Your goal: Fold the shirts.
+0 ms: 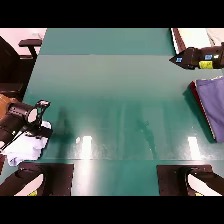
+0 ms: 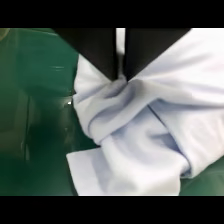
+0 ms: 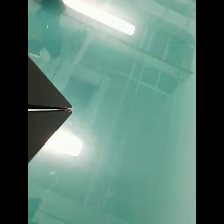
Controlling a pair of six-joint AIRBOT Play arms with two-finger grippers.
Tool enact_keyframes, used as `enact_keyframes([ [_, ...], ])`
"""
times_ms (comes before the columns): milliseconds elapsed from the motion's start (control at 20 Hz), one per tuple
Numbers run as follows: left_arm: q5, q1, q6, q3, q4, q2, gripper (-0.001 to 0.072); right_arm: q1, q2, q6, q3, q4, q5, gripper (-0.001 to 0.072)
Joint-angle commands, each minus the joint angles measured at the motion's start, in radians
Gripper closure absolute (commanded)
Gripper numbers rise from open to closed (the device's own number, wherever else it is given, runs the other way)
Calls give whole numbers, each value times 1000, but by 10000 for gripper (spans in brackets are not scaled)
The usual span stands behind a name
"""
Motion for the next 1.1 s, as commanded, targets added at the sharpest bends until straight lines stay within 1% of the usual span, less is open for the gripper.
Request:
enact_keyframes([
  [0,3,1,-13,-6,2,1,679,0,1,0,0,1,0,690],
  [50,-2,1,-13,15,2,2,679,0,1,0,0,1,-1,691],
  [150,-1,0,-12,128,-2,28,679,0,1,0,14,2,-6,691],
  [250,8,0,-12,335,-16,84,680,0,1,0,73,2,-3,691],
  [350,-4,0,0,591,-59,105,680,0,0,0,153,2,-3,691],
  [450,1,0,63,822,-168,105,680,0,0,0,229,1,-3,691],
  [550,55,0,130,980,-328,104,681,0,0,0,288,0,-8,690],
  [700,124,0,222,1082,-515,79,682,0,0,1,344,0,-23,691],
  [800,132,-19,243,1117,-560,26,682,0,0,1,367,-1,-30,691],
  [900,132,-104,258,1135,-559,-48,682,-3,1,1,381,-2,-45,691],
  [1050,114,-308,277,1137,-551,-195,681,-28,1,1,381,1,-61,691],
])
